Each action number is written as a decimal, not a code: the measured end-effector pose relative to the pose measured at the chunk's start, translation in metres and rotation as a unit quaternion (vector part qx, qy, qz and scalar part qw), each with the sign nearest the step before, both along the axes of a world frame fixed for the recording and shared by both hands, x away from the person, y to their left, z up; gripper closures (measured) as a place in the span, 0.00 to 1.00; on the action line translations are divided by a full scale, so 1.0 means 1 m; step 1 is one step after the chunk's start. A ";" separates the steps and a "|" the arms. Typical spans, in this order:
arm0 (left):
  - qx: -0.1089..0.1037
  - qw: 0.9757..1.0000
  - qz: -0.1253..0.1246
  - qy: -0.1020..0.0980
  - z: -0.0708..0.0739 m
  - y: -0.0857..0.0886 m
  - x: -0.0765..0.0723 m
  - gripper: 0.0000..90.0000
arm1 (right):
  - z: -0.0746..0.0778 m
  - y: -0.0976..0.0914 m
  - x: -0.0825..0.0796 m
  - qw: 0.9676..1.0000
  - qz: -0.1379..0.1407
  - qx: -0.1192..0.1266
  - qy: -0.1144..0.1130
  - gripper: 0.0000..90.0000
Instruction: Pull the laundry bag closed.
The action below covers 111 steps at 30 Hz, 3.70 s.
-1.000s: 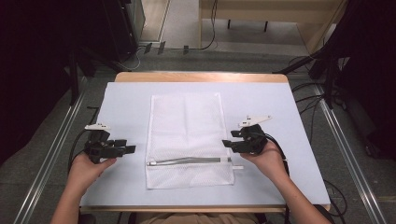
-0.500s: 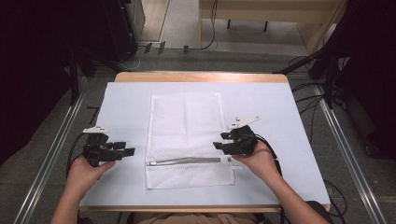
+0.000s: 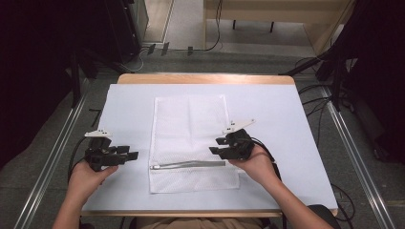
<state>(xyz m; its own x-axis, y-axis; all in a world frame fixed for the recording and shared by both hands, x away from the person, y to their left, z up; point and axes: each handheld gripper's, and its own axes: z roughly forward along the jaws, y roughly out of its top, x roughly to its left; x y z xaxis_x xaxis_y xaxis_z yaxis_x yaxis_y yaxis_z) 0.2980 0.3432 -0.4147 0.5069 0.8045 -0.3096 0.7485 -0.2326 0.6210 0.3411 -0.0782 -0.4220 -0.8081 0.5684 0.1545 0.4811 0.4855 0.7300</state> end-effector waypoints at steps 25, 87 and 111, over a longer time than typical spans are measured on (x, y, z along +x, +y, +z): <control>0.002 1.000 -0.001 -0.004 0.002 -0.002 -0.005 0.48 | 0.002 0.047 -0.006 0.999 0.042 0.001 0.002 0.67; 0.000 1.000 -0.007 -0.004 -0.002 0.001 0.001 0.52 | -0.028 0.151 -0.018 0.992 0.124 0.005 0.038 0.86; 0.002 1.000 -0.010 -0.002 -0.003 0.000 0.001 0.52 | -0.045 0.171 -0.019 0.991 0.126 -0.007 0.047 0.90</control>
<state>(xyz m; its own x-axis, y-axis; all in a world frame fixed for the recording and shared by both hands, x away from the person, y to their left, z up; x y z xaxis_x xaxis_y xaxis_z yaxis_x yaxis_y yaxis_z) 0.2990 0.3432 -0.4175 0.5247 0.7952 -0.3038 0.7406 -0.2505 0.6235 0.3222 0.0929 -0.4670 -0.9068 0.3540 0.2288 0.4091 0.6087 0.6797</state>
